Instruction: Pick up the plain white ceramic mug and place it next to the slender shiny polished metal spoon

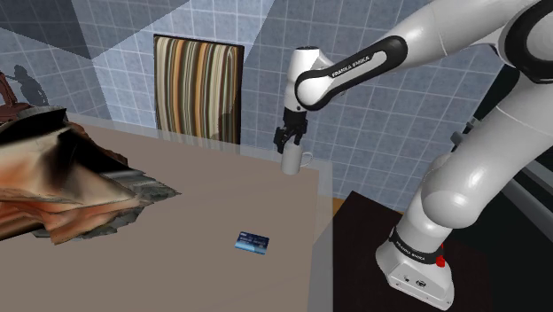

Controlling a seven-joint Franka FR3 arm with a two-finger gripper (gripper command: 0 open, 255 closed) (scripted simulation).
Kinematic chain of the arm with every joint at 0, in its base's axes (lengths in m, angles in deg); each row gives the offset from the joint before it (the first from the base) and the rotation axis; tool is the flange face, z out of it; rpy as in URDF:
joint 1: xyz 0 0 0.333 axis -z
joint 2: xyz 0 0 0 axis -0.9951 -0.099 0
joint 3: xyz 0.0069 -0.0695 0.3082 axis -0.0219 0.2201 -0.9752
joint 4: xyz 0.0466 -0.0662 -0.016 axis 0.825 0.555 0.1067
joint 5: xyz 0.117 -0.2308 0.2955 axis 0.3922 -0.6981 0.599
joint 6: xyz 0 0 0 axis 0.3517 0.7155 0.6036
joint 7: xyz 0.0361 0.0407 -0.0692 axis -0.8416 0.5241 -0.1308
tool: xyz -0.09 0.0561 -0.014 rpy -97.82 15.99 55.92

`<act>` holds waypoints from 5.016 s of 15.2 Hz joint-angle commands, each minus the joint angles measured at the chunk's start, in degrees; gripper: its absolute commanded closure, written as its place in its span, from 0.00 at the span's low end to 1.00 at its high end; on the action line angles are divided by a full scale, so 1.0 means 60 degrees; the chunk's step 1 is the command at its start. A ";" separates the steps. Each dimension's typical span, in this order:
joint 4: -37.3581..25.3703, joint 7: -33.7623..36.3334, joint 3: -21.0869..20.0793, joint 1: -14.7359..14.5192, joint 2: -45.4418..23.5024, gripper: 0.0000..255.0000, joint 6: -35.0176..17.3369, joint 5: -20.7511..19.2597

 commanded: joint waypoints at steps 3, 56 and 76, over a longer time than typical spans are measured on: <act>0.0156 -0.0012 0.0019 0.0016 -0.0393 0.00 -0.0584 -0.0010; -0.2644 -0.0113 0.0023 0.0003 0.0880 1.00 0.3488 0.0053; -0.2848 0.4336 -0.3085 -0.1667 0.0936 1.00 0.3756 0.0781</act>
